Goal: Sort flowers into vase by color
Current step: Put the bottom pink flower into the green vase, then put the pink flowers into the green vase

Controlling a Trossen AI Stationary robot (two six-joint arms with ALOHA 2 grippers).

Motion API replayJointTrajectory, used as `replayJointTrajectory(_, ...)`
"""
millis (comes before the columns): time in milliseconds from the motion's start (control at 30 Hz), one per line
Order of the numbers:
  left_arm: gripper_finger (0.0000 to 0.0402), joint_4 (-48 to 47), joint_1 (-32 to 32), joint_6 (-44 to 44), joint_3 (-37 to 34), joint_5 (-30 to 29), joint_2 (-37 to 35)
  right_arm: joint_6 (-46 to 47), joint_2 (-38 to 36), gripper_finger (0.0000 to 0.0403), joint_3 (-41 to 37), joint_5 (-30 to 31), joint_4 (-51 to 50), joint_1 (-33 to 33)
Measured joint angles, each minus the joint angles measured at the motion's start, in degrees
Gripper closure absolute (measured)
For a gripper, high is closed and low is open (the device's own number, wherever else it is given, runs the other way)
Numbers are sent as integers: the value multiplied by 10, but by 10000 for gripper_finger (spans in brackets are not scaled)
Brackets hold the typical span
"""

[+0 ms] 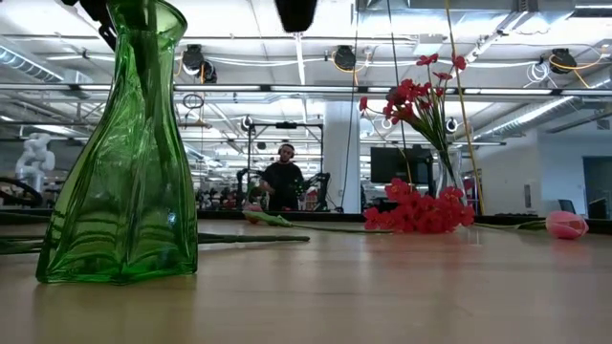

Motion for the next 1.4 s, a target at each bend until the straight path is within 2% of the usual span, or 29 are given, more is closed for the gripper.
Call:
replayJointTrajectory(433,301,-11,0,0,0,0,0,-2,-118,246,0,4,-266,-7)
replayJointTrajectory(633,301,-19,0,0,0,0,0,-12,-138,246,0,74,-399,-7)
replayJointTrajectory(733,301,-30,0,0,0,0,0,-33,-131,246,0,75,-447,-11)
replayJointTrajectory(900,301,-31,0,1,0,1,-9,-37,-94,245,0,66,-460,-18)
replayJointTrajectory(1167,301,-66,0,2,0,0,-60,-35,-35,257,0,-8,-432,-62)
replayJointTrajectory(1400,301,-70,0,1,0,-2,-85,-121,-9,278,0,-56,-395,-98)
